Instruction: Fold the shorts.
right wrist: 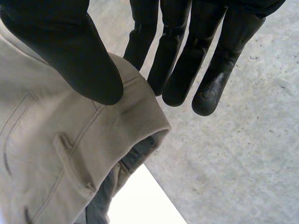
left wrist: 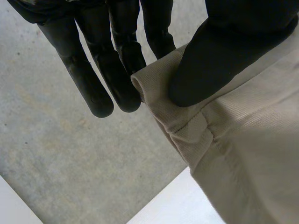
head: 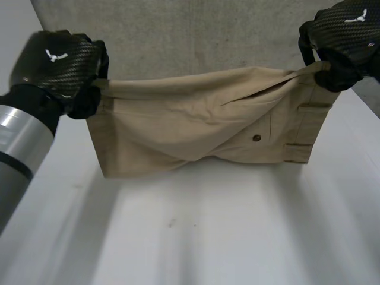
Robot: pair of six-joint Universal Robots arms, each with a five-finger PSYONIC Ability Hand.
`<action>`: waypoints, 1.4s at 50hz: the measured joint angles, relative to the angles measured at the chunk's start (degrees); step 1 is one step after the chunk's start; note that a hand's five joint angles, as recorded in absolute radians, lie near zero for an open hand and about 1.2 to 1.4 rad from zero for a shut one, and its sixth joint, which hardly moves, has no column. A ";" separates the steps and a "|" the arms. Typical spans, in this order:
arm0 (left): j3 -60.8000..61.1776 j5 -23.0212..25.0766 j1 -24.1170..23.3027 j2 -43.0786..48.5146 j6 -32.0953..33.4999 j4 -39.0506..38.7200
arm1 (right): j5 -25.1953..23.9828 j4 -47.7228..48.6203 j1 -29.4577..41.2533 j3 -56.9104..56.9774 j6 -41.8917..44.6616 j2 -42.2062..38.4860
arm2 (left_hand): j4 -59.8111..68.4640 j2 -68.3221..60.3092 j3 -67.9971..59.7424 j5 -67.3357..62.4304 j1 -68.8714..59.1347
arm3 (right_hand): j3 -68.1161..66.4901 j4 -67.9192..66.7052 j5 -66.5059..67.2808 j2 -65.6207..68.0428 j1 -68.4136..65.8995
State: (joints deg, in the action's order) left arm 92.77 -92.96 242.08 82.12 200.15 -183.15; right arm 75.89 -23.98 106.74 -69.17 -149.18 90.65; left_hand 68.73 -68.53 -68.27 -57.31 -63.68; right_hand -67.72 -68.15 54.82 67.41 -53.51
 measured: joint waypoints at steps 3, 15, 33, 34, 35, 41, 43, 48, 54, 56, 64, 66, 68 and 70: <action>-0.84 0.70 0.10 -1.10 -0.13 2.68 | 0.20 -3.85 -0.02 2.28 2.32 -0.98 | 0.00 0.00 0.00 0.00 0.00 | 0.00 0.00 0.00 0.00 0.00; -3.63 2.55 0.71 12.02 1.29 6.50 | 1.47 -10.77 0.41 4.86 6.75 -16.51 | 0.00 -0.06 0.00 0.00 0.02 | 0.00 0.00 0.00 0.09 -0.48; -31.88 2.22 1.49 27.72 6.73 -28.38 | 6.41 37.36 1.99 26.78 -5.67 -27.74 | 0.02 -0.12 -0.12 0.00 0.02 | 0.00 -0.01 0.00 0.41 -0.70; -31.78 2.20 1.47 27.20 6.71 -31.85 | 6.40 41.04 1.99 25.99 -6.37 -27.20 | 0.01 -0.12 -0.12 0.00 0.02 | 0.00 -0.01 0.00 0.41 -0.71; -31.78 2.20 1.47 27.20 6.71 -31.85 | 6.40 41.04 1.99 25.99 -6.37 -27.20 | 0.01 -0.12 -0.12 0.00 0.02 | 0.00 -0.01 0.00 0.41 -0.71; -25.83 2.17 1.18 23.60 6.44 -42.33 | 5.04 53.26 2.24 16.69 -8.22 -22.61 | 0.02 -0.12 -0.12 -0.26 0.02 | 0.00 -0.01 0.91 0.41 -0.76; -22.70 2.16 1.12 22.74 6.36 -41.96 | 4.18 53.78 2.26 13.53 -8.23 -21.40 | 0.01 -0.13 -0.12 -0.29 0.02 | 0.00 -0.01 0.91 0.41 -0.74; -12.27 2.09 1.37 21.58 6.29 -37.01 | 0.81 50.28 2.06 4.15 -7.94 -19.71 | 0.02 -0.13 -0.12 -0.29 0.02 | 0.00 -0.01 0.91 0.41 -0.78; -0.49 2.20 1.70 21.33 6.28 -32.65 | -1.35 43.45 2.03 -4.74 -7.21 -21.16 | 0.02 -0.13 -0.12 -0.29 0.02 | 0.00 -0.01 0.90 0.41 -0.77; 3.22 2.28 1.78 21.55 6.31 -31.75 | -1.72 40.99 2.07 -8.14 -6.50 -23.08 | 0.02 -0.13 -0.12 -0.29 0.02 | 0.00 -0.01 0.91 0.45 -0.78; 12.90 2.37 0.44 26.82 7.02 -26.20 | -1.10 36.08 2.33 -17.68 1.60 -30.52 | 0.03 -0.13 -0.13 -0.29 0.02 | 0.00 -0.01 0.91 0.82 -0.77; 13.87 2.26 -0.01 27.08 7.16 -22.96 | -0.83 34.78 2.49 -19.68 3.94 -30.70 | 0.03 -0.13 -0.12 -0.29 0.02 | 0.00 -0.01 0.91 0.82 -0.79; 14.17 2.19 -0.20 26.57 7.20 -20.44 | -0.76 34.36 2.54 -20.10 4.42 -30.55 | 0.02 -0.13 -0.13 -0.29 0.02 | 0.00 -0.01 0.91 0.82 -0.77; 14.39 2.05 -0.37 24.81 7.23 -15.42 | -0.30 30.55 2.95 -22.42 6.85 -28.25 | 0.02 -0.13 -0.12 -0.29 0.02 | 0.00 -0.01 0.91 0.83 -0.79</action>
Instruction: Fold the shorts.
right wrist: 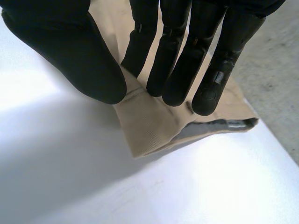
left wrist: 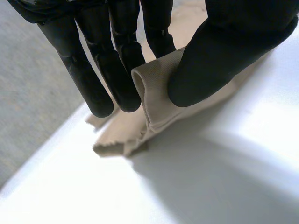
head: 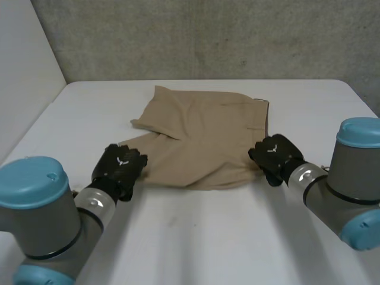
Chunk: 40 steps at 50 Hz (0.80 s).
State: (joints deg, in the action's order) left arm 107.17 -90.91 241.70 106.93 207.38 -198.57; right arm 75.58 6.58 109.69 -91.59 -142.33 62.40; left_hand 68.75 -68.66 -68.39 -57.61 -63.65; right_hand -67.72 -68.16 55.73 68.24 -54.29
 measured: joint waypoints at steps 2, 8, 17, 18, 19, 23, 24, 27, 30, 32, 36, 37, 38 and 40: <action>0.05 -0.12 -0.03 -1.60 -0.01 3.73 | 0.21 -2.76 0.19 -1.01 0.82 2.12 | 0.00 0.00 0.00 0.00 0.00 | 0.00 0.00 0.24 0.01 0.01; 1.03 -0.63 0.16 -8.23 0.09 16.43 | 0.54 -13.13 0.07 -3.61 2.55 9.80 | 0.00 0.00 0.00 0.00 0.00 | 0.00 0.00 0.80 0.01 0.00; 5.88 -0.69 -0.26 -21.89 5.64 37.07 | 0.37 -37.24 -1.15 -8.47 15.28 21.09 | 0.00 0.00 0.00 0.00 0.00 | 0.00 0.00 1.31 0.01 -2.28; 6.39 -0.57 -0.46 -23.53 6.83 38.63 | 0.17 -39.68 -1.36 -9.06 17.19 22.18 | 0.00 0.00 0.00 0.00 0.00 | 0.00 0.00 1.31 0.01 -2.28; 6.68 -0.49 -0.59 -24.52 7.59 39.41 | 0.03 -40.84 -1.49 -9.34 18.14 22.74 | 0.00 0.00 0.00 0.00 0.00 | 0.00 0.00 1.31 0.01 -2.28; 6.96 -0.17 -1.20 -27.10 10.16 39.06 | -0.69 -41.99 -2.13 -9.97 19.91 24.64 | 0.00 0.00 0.00 0.00 0.00 | 0.00 0.00 1.31 0.01 -2.28; 6.81 -0.15 -1.28 -27.13 10.45 38.32 | -0.78 -41.39 -2.20 -9.92 19.58 24.73 | 0.00 0.00 0.00 0.00 0.00 | 0.00 0.00 1.31 0.01 -2.28; 4.60 -0.28 -1.49 -24.11 11.07 31.33 | -0.94 -35.32 -2.34 -9.12 15.28 23.84 | 0.00 0.00 0.00 0.00 0.00 | 0.00 0.00 1.31 0.01 -2.28; 2.18 -0.52 -1.52 -20.13 11.07 25.75 | -0.87 -29.74 -2.24 -8.44 11.06 22.17 | 0.00 0.00 0.00 0.00 0.00 | 0.00 0.00 1.31 0.01 -2.28; 0.88 -0.63 -1.52 -18.04 11.01 23.74 | -0.83 -28.18 -2.20 -8.31 9.88 21.62 | 0.00 0.00 0.00 0.00 0.00 | 0.00 0.00 1.32 0.01 -2.28; -3.99 -1.04 -1.52 -10.59 10.13 19.15 | -0.70 -19.70 -2.10 -8.79 2.72 18.93 | 0.00 0.00 0.00 0.00 0.00 | 13.93 14.28 -10.76 -15.34 8.78; -4.98 -1.13 -1.51 -9.29 9.51 18.82 | -0.80 -18.64 -2.18 -9.31 1.18 18.76 | 0.00 0.00 0.00 0.00 0.00 | 23.57 23.31 -20.05 -24.26 16.18; -5.71 -1.20 -1.48 -8.34 8.87 18.71 | -0.96 -17.76 -2.30 -9.97 -0.52 18.77 | 0.00 0.00 0.00 0.00 0.00 | 27.99 28.32 -25.36 -28.93 20.20; -6.73 -1.26 -1.40 -7.19 7.60 18.73 | -1.38 -16.91 -2.48 -11.25 -3.26 19.01 | 0.00 0.00 0.00 0.00 0.00 | 32.07 32.48 -29.81 -32.30 23.51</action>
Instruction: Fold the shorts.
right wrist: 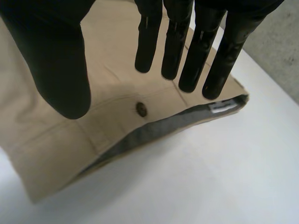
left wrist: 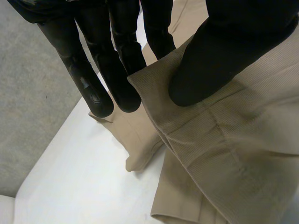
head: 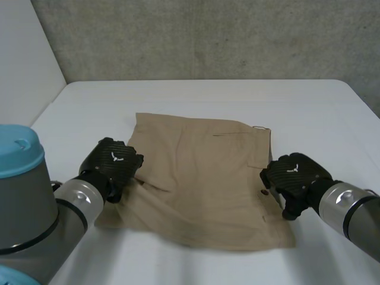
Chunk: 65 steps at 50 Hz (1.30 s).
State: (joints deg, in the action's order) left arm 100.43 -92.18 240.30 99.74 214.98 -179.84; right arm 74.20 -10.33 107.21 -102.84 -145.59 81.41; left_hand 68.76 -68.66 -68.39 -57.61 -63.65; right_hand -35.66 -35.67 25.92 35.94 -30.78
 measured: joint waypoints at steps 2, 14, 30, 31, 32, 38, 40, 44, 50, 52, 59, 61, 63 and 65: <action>-0.55 0.00 0.07 0.49 -0.98 0.09 | -0.48 0.30 -0.13 -1.26 -1.97 0.32 | 0.00 0.00 0.00 0.00 0.00 | 5.27 5.20 -5.44 -5.49 4.33; -2.54 -0.09 0.55 1.42 -2.93 0.40 | -3.83 6.29 -0.31 -11.79 -7.08 1.82 | 0.00 0.00 0.00 0.00 0.00 | 14.26 14.52 -14.91 -13.84 11.84; -4.20 -0.18 1.13 2.79 -3.93 0.75 | -2.95 19.24 0.07 -15.53 -7.07 -1.56 | 0.00 0.00 0.00 0.00 0.00 | -31.03 -32.41 29.21 30.01 -21.54; -4.12 -0.18 1.11 2.74 -4.14 0.83 | -2.90 19.24 0.09 -15.51 -6.72 -1.51 | 0.00 0.00 0.00 0.00 0.00 | -31.03 -32.41 29.21 30.01 -21.54; -3.96 -0.16 1.03 2.61 -4.56 1.02 | -2.78 19.04 0.11 -15.45 -5.85 -1.25 | 0.00 0.00 0.00 0.00 0.00 | -31.18 -32.45 29.21 30.01 -21.54; -2.11 -0.03 0.45 0.65 -5.73 4.67 | -1.97 10.20 -0.16 -13.97 3.38 4.53 | 0.00 0.00 0.00 0.00 0.00 | -31.40 -32.45 29.22 30.01 -21.54; -1.18 0.08 0.23 -0.64 -5.73 7.23 | -1.71 4.21 -0.53 -12.77 7.66 7.17 | 0.00 0.00 0.00 0.00 0.00 | -31.55 -32.45 29.22 30.01 -21.54; 0.82 0.47 -0.45 -3.70 -5.38 13.77 | -1.42 -8.67 -2.23 -9.78 15.92 10.87 | 0.00 0.00 0.00 0.00 0.00 | -31.55 -32.46 29.31 30.01 -21.54; 2.64 0.82 -1.71 -6.67 -3.39 19.73 | -1.39 -18.69 -4.26 -4.64 22.13 11.19 | 0.00 0.00 0.00 0.00 0.00 | -31.54 -32.49 30.20 30.01 -21.54; 2.45 0.85 -2.42 -7.01 -1.94 19.71 | -1.33 -18.93 -4.53 -1.02 21.86 8.73 | 0.00 0.00 0.00 0.00 0.00 | -31.55 -32.49 30.20 30.01 -21.54; -2.42 0.42 -2.92 -2.84 -0.88 11.93 | 0.57 -12.03 -1.99 8.33 14.67 0.04 | 0.00 0.00 0.00 0.00 0.00 | -31.54 -32.49 30.21 30.47 -23.88; -7.82 -0.01 -2.90 2.23 -0.93 6.18 | 3.95 -7.20 0.66 14.25 11.43 -5.14 | 0.00 0.00 0.00 0.00 0.00 | -31.55 -32.49 30.29 30.61 -24.62; -12.01 -0.57 -2.86 6.31 -1.01 3.09 | 6.62 -3.96 2.37 18.22 10.28 -8.54 | 0.00 0.00 0.00 0.00 0.00 | -31.55 -32.50 30.30 30.61 -24.62; -14.64 -1.11 -2.80 8.89 -1.04 1.64 | 7.95 -2.27 3.17 20.27 9.93 -10.29 | 0.00 0.00 0.00 0.00 0.00 | -31.55 -32.50 30.30 30.61 -24.62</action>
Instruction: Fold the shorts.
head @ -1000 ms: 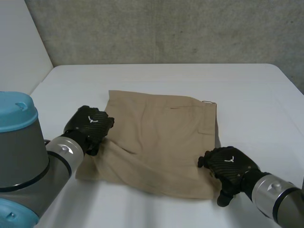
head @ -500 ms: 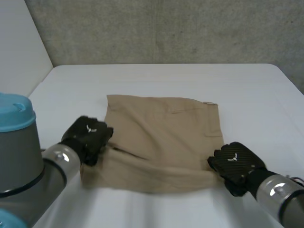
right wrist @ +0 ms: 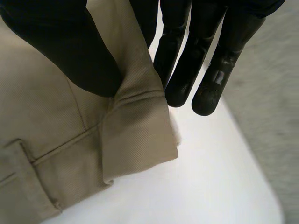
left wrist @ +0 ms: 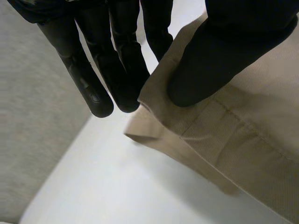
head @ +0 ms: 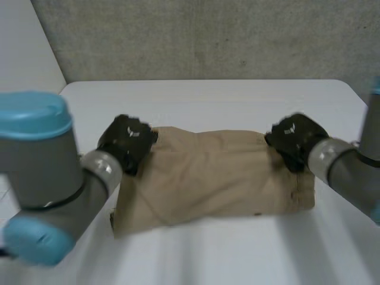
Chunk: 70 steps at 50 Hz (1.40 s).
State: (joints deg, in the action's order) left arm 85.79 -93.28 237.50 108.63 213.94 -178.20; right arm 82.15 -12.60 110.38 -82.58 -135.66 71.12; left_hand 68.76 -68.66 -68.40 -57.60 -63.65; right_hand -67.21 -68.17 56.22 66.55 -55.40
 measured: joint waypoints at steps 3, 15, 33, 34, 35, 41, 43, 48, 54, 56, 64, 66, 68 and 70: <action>-6.70 -2.37 0.25 6.55 0.09 -2.50 | 2.94 4.96 1.52 5.54 -0.32 -5.18 | 0.00 0.00 0.00 0.00 0.00 | 0.01 0.00 0.00 0.00 0.00; -26.10 -8.56 1.77 26.67 2.29 -13.65 | 5.15 16.58 2.48 22.49 0.17 -24.41 | 0.00 0.00 0.00 0.00 0.00 | 0.00 0.00 0.00 0.00 0.00; -23.15 -7.70 -0.36 31.30 7.70 -32.22 | 6.29 21.29 2.67 26.23 -6.76 -24.60 | -57.22 57.07 56.43 55.14 52.22 | 55.03 54.98 -53.02 -54.10 43.99; -21.99 -7.70 -0.52 30.08 7.47 -32.24 | 6.27 21.22 2.60 25.35 -7.86 -22.95 | -57.22 57.07 56.43 55.14 52.22 | 55.03 54.98 -53.02 -54.10 43.99; -20.50 -7.71 -0.67 28.41 7.12 -32.23 | 6.24 21.17 2.52 24.49 -8.94 -21.24 | -57.22 57.07 56.43 55.14 52.22 | 55.03 54.98 -53.02 -54.10 43.99; -8.49 -7.68 -0.99 15.26 2.36 -31.75 | 4.79 15.49 1.32 16.09 -14.84 -8.73 | -57.22 57.07 56.43 55.14 52.22 | 55.03 54.98 -53.02 -54.10 43.99; -3.99 -7.60 -0.99 10.45 0.01 -31.57 | 3.64 11.89 0.23 13.30 -15.56 -5.65 | -57.22 57.07 56.43 55.14 52.22 | 55.03 54.98 -53.02 -54.10 43.99; 6.04 -6.71 -1.04 0.46 -5.59 -31.04 | -0.21 3.80 -2.97 6.16 -16.04 -1.01 | -57.22 57.07 56.43 55.14 52.22 | 55.03 54.98 -53.02 -54.10 43.99; 16.14 -5.05 -1.09 -7.64 -11.49 -30.57 | -5.61 3.25 -6.62 -4.93 -15.83 1.13 | -57.22 57.07 56.43 55.15 52.22 | 49.32 50.09 -48.22 -48.75 39.84; 18.16 -4.77 -1.13 -8.65 -12.79 -30.52 | -6.60 6.17 -7.25 -8.23 -15.80 1.04 | -57.22 57.07 56.43 55.14 52.22 | 44.10 45.25 -43.85 -43.87 35.73; 21.55 -4.65 -1.18 -8.70 -15.45 -30.52 | -7.29 22.73 -7.78 -15.54 -15.87 -4.34 | -57.19 57.07 56.43 55.15 52.22 | 36.34 37.30 -36.48 -35.75 28.98; 21.69 -4.70 -1.14 -8.48 -15.58 -30.53 | -7.07 26.41 -7.70 -15.86 -15.77 -6.49 | -57.19 57.07 56.43 55.14 52.22 | 34.24 35.29 -34.48 -33.30 27.06; 21.80 -4.73 -1.11 -8.32 -15.62 -30.56 | -6.86 29.52 -7.65 -15.78 -15.61 -8.61 | -57.19 57.07 56.43 55.14 52.22 | 29.10 30.41 -29.70 -28.35 22.78; 21.91 -4.76 -1.08 -8.26 -15.61 -30.57 | -6.71 31.25 -7.68 -15.51 -15.39 -10.10 | -57.19 57.07 56.43 55.14 52.22 | 23.35 24.93 -24.40 -22.56 18.60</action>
State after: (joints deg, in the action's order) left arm 107.70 -98.04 236.42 100.37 198.33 -208.78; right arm 75.44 18.65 102.71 -98.08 -151.05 61.03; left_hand 11.57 -11.59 -11.97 -2.46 -11.43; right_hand -43.86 -43.25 31.81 43.98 -36.80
